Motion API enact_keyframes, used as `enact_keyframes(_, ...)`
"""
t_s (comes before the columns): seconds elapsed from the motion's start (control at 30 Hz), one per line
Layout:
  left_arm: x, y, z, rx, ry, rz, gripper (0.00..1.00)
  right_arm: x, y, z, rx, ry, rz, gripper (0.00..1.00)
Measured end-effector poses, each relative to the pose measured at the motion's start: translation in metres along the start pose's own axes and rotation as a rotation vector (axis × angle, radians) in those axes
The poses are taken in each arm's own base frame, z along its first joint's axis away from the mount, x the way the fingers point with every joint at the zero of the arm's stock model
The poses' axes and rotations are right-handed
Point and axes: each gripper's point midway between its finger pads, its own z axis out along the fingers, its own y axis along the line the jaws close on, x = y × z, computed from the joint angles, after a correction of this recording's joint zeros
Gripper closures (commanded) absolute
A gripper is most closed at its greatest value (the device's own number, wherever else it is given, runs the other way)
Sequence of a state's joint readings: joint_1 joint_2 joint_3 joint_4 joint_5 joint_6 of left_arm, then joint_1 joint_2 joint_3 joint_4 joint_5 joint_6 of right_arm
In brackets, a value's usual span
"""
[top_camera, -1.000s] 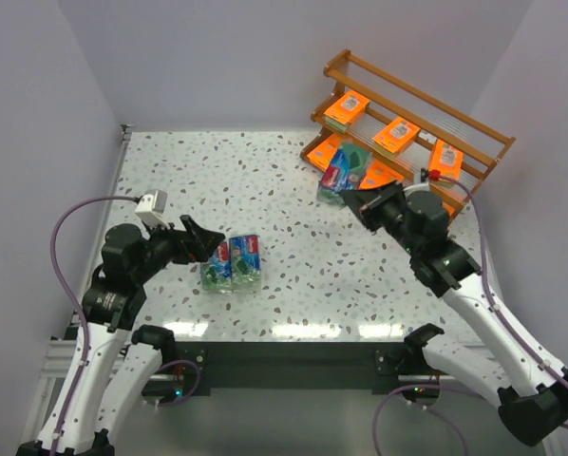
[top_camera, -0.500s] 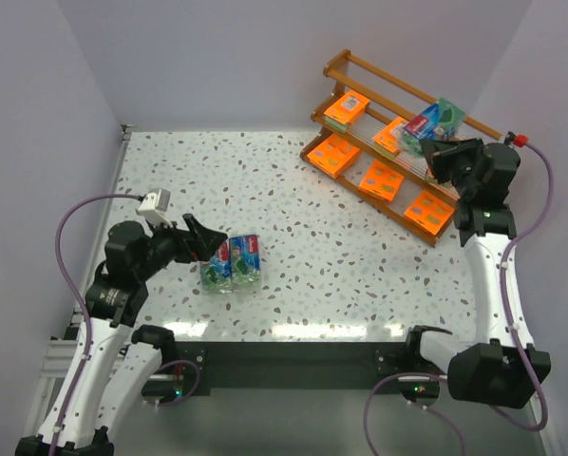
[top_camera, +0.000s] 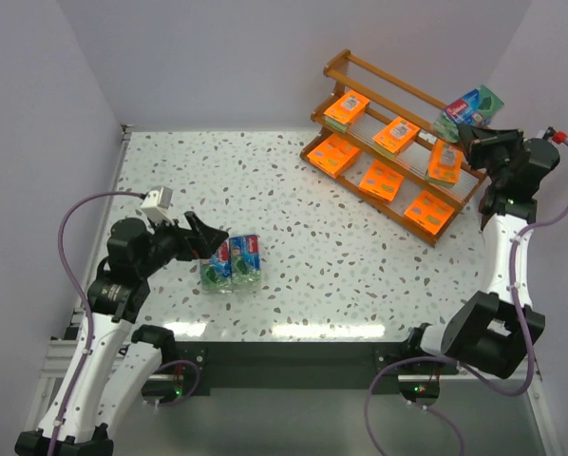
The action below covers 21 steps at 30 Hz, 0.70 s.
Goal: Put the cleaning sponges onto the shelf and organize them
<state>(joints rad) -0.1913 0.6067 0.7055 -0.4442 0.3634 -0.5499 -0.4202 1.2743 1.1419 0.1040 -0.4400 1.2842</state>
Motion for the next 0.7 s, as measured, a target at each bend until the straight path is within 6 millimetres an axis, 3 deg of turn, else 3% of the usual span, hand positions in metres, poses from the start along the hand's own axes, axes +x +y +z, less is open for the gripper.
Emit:
enact_keyframes(0.13, -0.003, -0.001, 0.002, 0.006, -0.009, -0.003, 0.00, -0.011, -0.012, 0.006, 0.017, -0.008, 0.018, 1.00)
enact_keyframes(0.37, -0.006, -0.002, 0.007, 0.014, -0.014, -0.008, 0.00, -0.025, -0.015, 0.006, 0.014, -0.032, 0.023, 1.00)
enact_keyframes(0.47, -0.008, -0.003, 0.009, 0.020, -0.018, -0.006, 0.00, -0.031, -0.016, 0.006, 0.015, -0.039, 0.032, 0.84)
enact_keyframes(0.5, -0.009, -0.003, 0.010, 0.020, -0.018, -0.006, 0.00, -0.032, -0.015, 0.006, 0.015, -0.039, 0.032, 0.69)
enact_keyframes(0.57, -0.009, -0.003, 0.011, 0.021, -0.019, -0.006, 0.00, -0.034, -0.012, 0.007, 0.016, -0.035, 0.034, 0.51)
enact_keyframes(0.7, -0.011, -0.003, 0.011, 0.024, -0.024, -0.004, 0.00, -0.037, -0.003, 0.005, 0.006, -0.039, 0.025, 0.34)
